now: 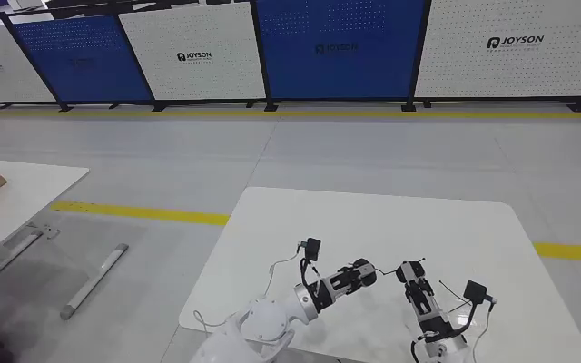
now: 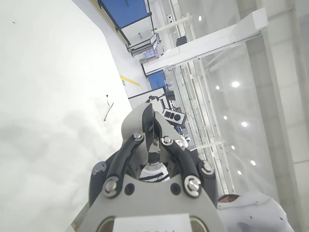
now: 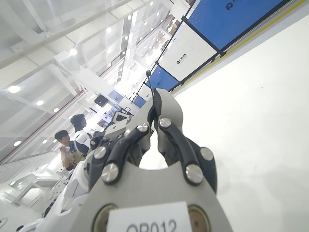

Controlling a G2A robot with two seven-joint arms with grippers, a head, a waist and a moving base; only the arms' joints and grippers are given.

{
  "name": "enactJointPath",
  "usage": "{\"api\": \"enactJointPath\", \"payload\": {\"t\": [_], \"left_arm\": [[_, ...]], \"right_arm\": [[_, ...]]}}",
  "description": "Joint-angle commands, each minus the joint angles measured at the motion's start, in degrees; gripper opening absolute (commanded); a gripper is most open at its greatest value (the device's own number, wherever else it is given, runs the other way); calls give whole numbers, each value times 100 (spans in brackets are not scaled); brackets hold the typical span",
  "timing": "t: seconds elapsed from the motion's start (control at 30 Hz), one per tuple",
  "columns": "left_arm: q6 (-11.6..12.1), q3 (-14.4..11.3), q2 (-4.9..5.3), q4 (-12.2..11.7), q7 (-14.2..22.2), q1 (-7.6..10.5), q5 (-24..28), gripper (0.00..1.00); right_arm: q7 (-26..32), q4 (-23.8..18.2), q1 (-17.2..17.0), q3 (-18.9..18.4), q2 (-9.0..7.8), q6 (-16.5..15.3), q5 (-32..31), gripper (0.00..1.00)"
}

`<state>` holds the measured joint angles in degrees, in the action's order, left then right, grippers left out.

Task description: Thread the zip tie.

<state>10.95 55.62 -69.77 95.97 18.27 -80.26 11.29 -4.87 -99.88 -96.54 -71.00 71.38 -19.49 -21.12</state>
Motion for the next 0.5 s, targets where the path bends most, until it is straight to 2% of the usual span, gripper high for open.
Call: {"api": "enactJointPath", "payload": {"t": [0.0,0.1,0.47], "left_arm": [[23,-1,0,-16,84,5,108,0],[36,-1,-2,-59,209,36,266,0],[2,-56,-7,-98,216,89,250,0]], "right_arm": [[1,-10,0,5,2,1,11,0],[-2,-41,-8,11,1,1,21,0],[-21,-119,-75,-16,-19,1,-9,0]]}}
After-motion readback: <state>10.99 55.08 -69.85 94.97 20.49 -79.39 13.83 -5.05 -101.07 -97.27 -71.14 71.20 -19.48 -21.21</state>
